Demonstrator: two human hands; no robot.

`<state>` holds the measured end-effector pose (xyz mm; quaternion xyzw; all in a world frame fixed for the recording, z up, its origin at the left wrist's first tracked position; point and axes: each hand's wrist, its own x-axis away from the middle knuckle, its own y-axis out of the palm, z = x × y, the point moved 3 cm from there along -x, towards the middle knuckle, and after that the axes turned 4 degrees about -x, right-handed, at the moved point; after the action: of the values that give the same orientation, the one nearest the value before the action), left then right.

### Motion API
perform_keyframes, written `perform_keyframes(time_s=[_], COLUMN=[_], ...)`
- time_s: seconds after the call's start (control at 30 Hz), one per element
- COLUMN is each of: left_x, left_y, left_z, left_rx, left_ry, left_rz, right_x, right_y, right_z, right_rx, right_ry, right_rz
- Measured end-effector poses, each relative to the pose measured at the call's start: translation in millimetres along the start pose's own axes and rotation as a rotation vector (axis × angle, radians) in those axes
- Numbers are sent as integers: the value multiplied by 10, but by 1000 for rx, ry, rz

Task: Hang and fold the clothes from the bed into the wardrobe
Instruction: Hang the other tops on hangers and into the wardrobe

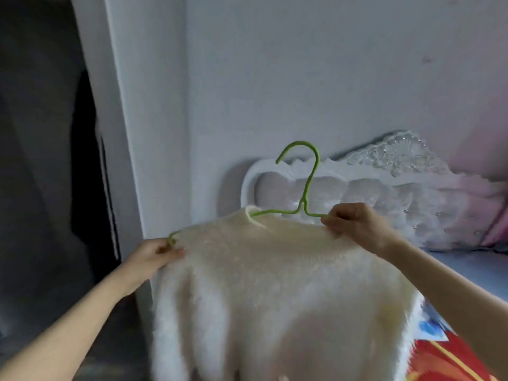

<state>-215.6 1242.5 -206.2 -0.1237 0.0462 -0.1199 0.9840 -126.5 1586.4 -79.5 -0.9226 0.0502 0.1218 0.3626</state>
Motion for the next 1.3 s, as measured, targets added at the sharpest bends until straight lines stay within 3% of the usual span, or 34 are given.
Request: perform_keyframes(time_s=[0.13,0.27,0.33,0.53,0.63,0.8,1.03,1.3], left_x=[550,1032,1303,1791,2015,2191,2227,1729], left_y=[-969,-1874,-2394,-3188,-3554,-4131,-4675,-4578], left_z=[132,254,220,70,-120,-261,-282,-333], left_rx=[29,-13,-77,-249,-269,-255,-198,-546], left_ry=[18,88,143,142,71,82,45,97], left_rz=[208,283,400,358,341,492,507,640], right_x=[-138,-231,-312,-390,-421,-451,-543,-798], right_y=[492,1055,1527,2534,2882,3238,3556,3766], right_z=[-519,-1014,-1386,-2285,-2561,-3027,-3325,-3495], right_rx=[180,194,143,-26,-167,18,-201,-319], right_ry=[-275,-401,-446,-496,-478,-459,-361,-151], right_rz=[-77,-222,-260,-301,-239,-465,-531,-315])
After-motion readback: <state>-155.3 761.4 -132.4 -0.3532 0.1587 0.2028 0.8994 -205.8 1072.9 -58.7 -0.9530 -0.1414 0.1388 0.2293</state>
